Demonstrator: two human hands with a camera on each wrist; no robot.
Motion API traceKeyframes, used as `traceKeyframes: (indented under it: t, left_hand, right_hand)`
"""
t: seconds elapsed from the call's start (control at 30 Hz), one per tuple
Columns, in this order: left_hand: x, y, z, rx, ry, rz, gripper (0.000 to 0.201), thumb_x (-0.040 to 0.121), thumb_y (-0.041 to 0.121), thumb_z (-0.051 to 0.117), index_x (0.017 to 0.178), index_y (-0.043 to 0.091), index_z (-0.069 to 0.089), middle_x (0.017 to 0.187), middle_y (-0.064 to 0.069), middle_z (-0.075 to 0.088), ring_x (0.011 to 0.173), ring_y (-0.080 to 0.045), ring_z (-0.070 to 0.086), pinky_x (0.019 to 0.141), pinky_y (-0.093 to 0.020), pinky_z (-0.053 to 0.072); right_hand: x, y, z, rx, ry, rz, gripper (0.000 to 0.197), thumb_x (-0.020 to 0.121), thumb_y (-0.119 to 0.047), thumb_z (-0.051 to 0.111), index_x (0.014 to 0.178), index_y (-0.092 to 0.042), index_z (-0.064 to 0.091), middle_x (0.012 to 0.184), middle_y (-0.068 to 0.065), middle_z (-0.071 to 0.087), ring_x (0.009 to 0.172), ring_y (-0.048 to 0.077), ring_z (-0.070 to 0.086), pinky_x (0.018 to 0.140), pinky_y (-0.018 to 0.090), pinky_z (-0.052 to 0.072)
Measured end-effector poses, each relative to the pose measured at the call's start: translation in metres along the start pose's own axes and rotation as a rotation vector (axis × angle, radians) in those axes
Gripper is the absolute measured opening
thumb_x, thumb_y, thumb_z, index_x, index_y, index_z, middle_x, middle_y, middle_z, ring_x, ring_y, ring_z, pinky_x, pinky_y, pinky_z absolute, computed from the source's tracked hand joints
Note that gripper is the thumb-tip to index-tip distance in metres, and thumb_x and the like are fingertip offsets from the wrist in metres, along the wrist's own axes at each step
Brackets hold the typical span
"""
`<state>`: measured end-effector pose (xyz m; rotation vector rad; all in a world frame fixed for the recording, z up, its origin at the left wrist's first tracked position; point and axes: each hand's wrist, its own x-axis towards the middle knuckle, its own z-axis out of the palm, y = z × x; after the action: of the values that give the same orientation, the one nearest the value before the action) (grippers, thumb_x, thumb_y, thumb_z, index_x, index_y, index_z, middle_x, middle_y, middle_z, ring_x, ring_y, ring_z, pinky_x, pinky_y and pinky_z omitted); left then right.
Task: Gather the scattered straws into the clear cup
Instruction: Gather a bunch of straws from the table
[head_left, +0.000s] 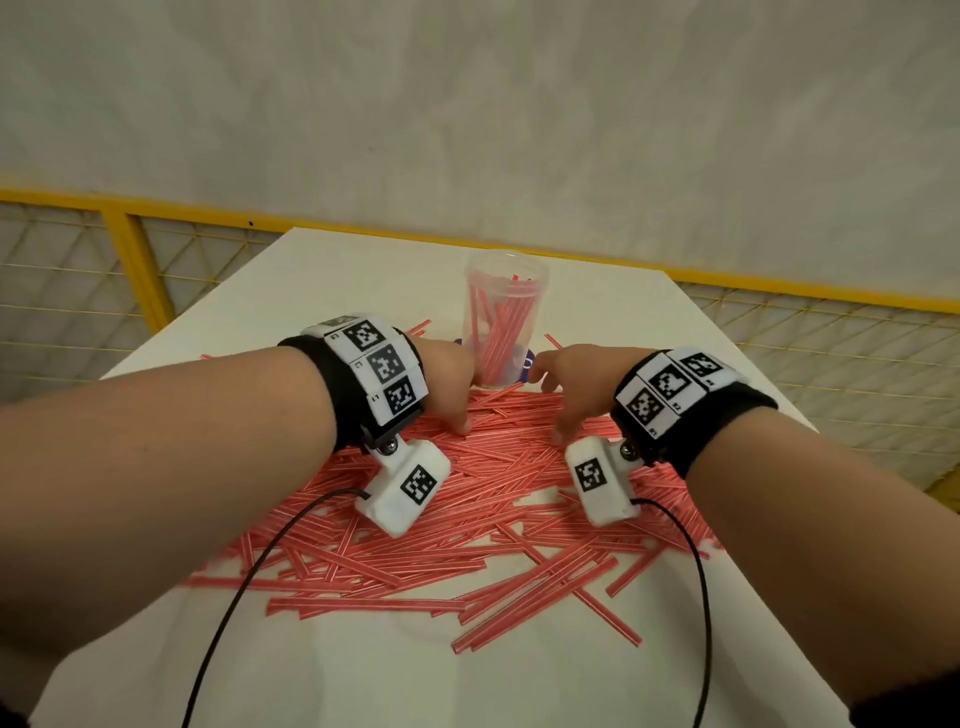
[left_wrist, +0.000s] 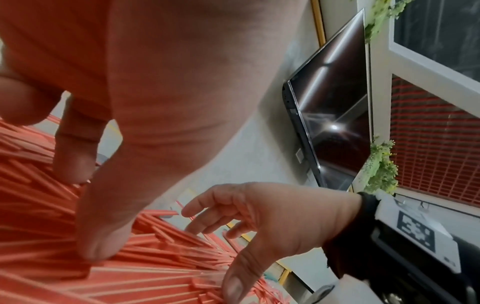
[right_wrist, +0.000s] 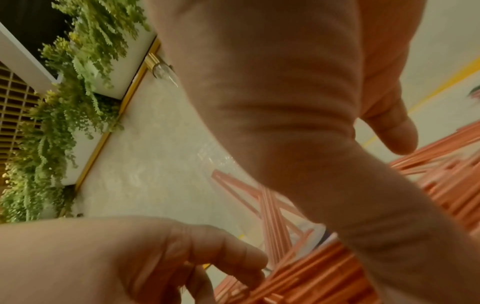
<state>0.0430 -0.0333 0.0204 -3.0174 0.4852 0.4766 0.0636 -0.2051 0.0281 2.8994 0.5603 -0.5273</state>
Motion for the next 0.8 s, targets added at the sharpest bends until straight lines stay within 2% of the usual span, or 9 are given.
traceKeyframes:
  t: [0.1,0.2,0.27,0.37,0.43,0.5,0.6,0.8]
  left_hand:
    - [0.001,0.003,0.001,0.014,0.009,0.023,0.061,0.084,0.034,0.072,0.136,0.011,0.050,0.130,-0.005,0.061,0.117,-0.023,0.057,0.102,-0.037,0.045]
    - [0.002,0.006,0.000,-0.036,0.011,0.036,0.062,0.084,0.029,0.073,0.139,0.014,0.049,0.131,-0.002,0.060,0.118,-0.021,0.056,0.101,-0.033,0.044]
    - [0.003,0.007,0.001,-0.040,0.018,0.054,0.053,0.088,0.027,0.068,0.137,0.014,0.052,0.130,-0.002,0.061,0.117,-0.021,0.057,0.101,-0.033,0.044]
    - [0.007,0.007,0.005,-0.066,0.039,0.057,0.045,0.094,0.030,0.059,0.136,0.014,0.054,0.131,-0.002,0.061,0.117,-0.021,0.056,0.102,-0.035,0.044]
    - [0.009,0.007,0.006,-0.109,0.038,0.041,0.050,0.094,0.041,0.058,0.136,0.014,0.054,0.131,-0.003,0.061,0.117,-0.021,0.056,0.102,-0.035,0.043]
    - [0.011,0.009,0.007,-0.152,0.006,0.028,0.063,0.087,0.051,0.064,0.137,0.014,0.052,0.130,-0.002,0.060,0.116,-0.021,0.057,0.101,-0.034,0.044]
    - [0.012,0.012,0.009,-0.150,-0.009,0.026,0.072,0.081,0.048,0.073,0.140,0.014,0.048,0.134,-0.002,0.058,0.119,-0.021,0.055,0.101,-0.032,0.042]
    - [0.015,0.017,0.012,-0.128,0.035,0.021,0.059,0.087,0.040,0.068,0.137,0.012,0.051,0.129,-0.003,0.060,0.115,-0.022,0.056,0.096,-0.032,0.044]
  right_hand:
    - [0.002,-0.007,0.001,-0.046,0.009,-0.014,0.087,0.070,-0.026,0.085,0.144,-0.021,0.038,0.133,0.000,0.055,0.120,0.023,0.052,0.101,0.040,0.045]
    - [0.001,-0.008,0.003,-0.027,0.027,-0.049,0.088,0.071,-0.026,0.084,0.145,-0.022,0.037,0.130,0.000,0.058,0.119,0.023,0.053,0.099,0.037,0.044]
    - [0.000,-0.007,0.006,-0.001,0.043,-0.064,0.091,0.072,-0.025,0.083,0.148,-0.024,0.032,0.129,0.000,0.058,0.119,0.022,0.053,0.096,0.033,0.044]
    - [-0.001,-0.003,0.007,-0.019,0.024,-0.049,0.095,0.074,-0.027,0.082,0.150,-0.026,0.026,0.132,-0.001,0.057,0.122,0.023,0.051,0.100,0.037,0.043]
    - [-0.002,0.001,0.007,-0.027,0.002,-0.035,0.093,0.072,-0.031,0.083,0.148,-0.026,0.030,0.134,-0.001,0.055,0.123,0.023,0.051,0.101,0.037,0.043]
    - [-0.004,0.003,0.009,-0.013,0.001,-0.035,0.092,0.070,-0.032,0.085,0.146,-0.025,0.034,0.133,-0.001,0.055,0.120,0.022,0.052,0.098,0.035,0.043]
    - [-0.003,0.003,0.014,-0.033,0.042,-0.041,0.083,0.070,-0.030,0.084,0.141,-0.021,0.042,0.131,0.001,0.056,0.117,0.022,0.054,0.092,0.031,0.043]
    - [-0.001,0.005,0.018,-0.095,0.073,-0.073,0.052,0.079,-0.032,0.077,0.124,-0.014,0.059,0.119,0.004,0.063,0.106,0.022,0.058,0.081,0.028,0.042]
